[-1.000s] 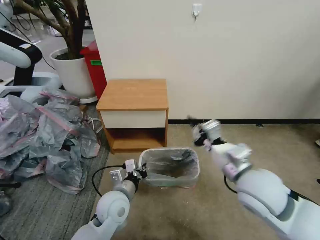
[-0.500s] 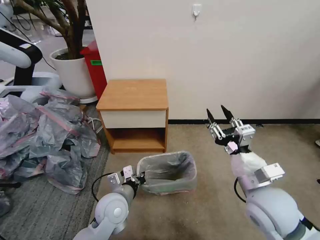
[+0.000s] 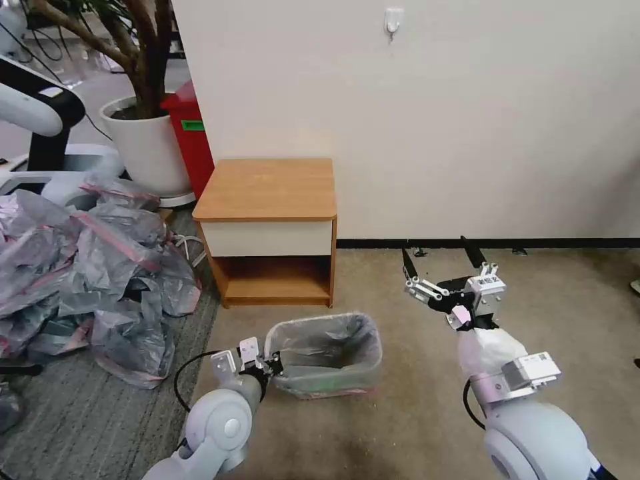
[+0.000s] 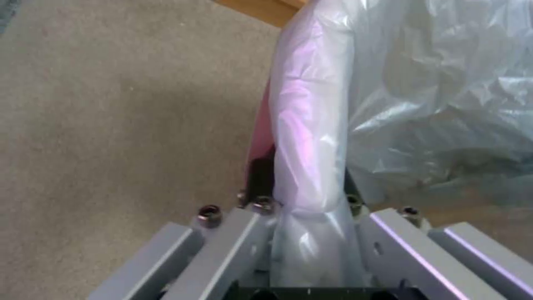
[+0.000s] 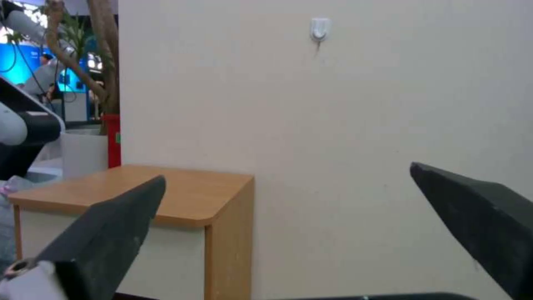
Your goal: Pick up the garbage bag from the table and place it over the trash can.
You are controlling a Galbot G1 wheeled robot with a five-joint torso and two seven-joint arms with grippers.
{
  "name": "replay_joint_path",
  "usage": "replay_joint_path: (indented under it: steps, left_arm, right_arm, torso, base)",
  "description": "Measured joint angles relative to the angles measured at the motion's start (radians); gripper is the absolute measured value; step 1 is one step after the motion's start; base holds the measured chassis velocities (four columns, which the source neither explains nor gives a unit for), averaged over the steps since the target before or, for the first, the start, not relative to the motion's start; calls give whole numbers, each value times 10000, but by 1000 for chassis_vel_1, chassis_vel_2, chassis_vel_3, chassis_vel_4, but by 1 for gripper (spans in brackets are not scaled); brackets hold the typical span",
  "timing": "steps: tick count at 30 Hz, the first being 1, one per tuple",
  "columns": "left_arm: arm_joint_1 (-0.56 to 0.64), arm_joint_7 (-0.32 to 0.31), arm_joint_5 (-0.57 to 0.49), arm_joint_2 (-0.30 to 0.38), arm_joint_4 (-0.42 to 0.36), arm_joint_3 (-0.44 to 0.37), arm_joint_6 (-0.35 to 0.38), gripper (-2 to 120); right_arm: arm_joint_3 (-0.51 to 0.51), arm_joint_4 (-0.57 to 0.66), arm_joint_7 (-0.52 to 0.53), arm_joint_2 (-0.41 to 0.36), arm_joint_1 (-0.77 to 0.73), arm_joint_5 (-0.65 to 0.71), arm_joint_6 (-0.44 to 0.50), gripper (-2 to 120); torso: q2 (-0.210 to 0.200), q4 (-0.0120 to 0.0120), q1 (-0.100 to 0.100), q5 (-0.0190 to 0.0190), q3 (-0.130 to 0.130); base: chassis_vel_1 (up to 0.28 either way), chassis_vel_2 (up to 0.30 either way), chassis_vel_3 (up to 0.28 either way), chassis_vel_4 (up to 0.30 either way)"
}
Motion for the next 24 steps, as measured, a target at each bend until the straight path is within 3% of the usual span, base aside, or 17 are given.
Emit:
replay_joint_path:
  steps: [3,9,12,18,24]
  left_arm:
    - [53,-8,31,34,-3,-56,39,25]
    - [78,21,68,60,-53,-69,40,41]
    - [-4,125,101,58,-86,-51,-48,56]
    - [-184,340,106,69,-89,41,-195,74]
    - [-469,893,107,87,-90,198,-552,97]
  right_arm:
    - [77,59,0,16,-78,-13,3,113]
    - [142,115,3,35,-145,-14,6,114]
    - [164,119,8,37,-170,-15,7,111]
    - [169,108,12,37,-177,-16,12,103]
    - [184,-16,19,53,-137,-21,13,99]
  torso:
    - [0,0,0,-1,0]
    - [0,-1,0,-5,1]
    - [-2,-2,0,-5,2]
    - [-2,-2,0,-5,2]
    - [-2,-2,0,-3,2]
  base:
    - [0,0,0,0]
    - [0,0,0,0]
    - [0,0,0,0]
    - [0,0,0,0]
    - [0,0,0,0]
